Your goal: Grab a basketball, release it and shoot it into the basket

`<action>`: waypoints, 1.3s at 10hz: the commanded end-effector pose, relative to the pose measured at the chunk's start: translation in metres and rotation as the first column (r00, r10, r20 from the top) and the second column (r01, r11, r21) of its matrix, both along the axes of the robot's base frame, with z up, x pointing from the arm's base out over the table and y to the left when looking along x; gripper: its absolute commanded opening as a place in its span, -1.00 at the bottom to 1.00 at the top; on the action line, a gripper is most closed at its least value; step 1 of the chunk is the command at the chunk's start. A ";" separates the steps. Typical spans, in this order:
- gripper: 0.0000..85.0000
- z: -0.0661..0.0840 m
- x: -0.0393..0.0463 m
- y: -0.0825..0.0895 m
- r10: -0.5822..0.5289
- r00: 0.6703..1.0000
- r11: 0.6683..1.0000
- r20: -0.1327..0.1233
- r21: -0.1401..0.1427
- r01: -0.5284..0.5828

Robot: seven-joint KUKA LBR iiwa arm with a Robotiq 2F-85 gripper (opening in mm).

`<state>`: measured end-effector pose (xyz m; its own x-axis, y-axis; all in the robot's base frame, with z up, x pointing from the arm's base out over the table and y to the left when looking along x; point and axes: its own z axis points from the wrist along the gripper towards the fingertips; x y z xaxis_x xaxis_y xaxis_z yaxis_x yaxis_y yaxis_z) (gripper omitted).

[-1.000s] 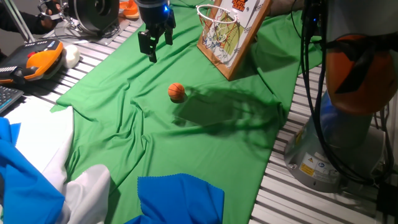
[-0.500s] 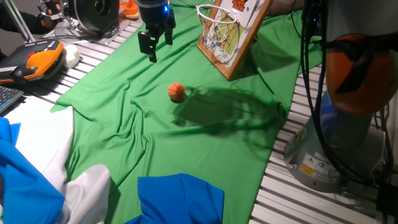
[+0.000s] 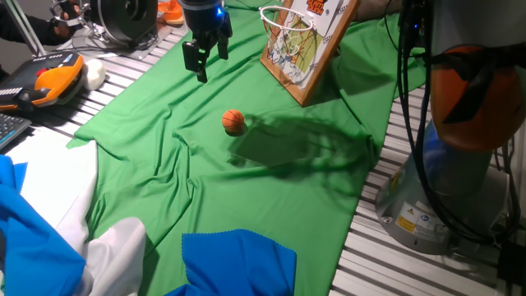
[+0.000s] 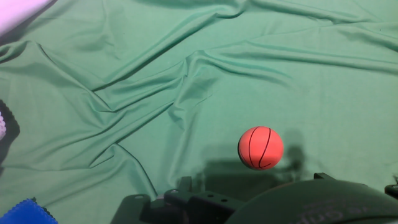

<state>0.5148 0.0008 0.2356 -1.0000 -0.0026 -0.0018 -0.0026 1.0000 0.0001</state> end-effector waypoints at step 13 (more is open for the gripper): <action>-1.00 0.000 -0.0008 0.000 0.109 0.971 0.985 -0.213 -0.109 -0.134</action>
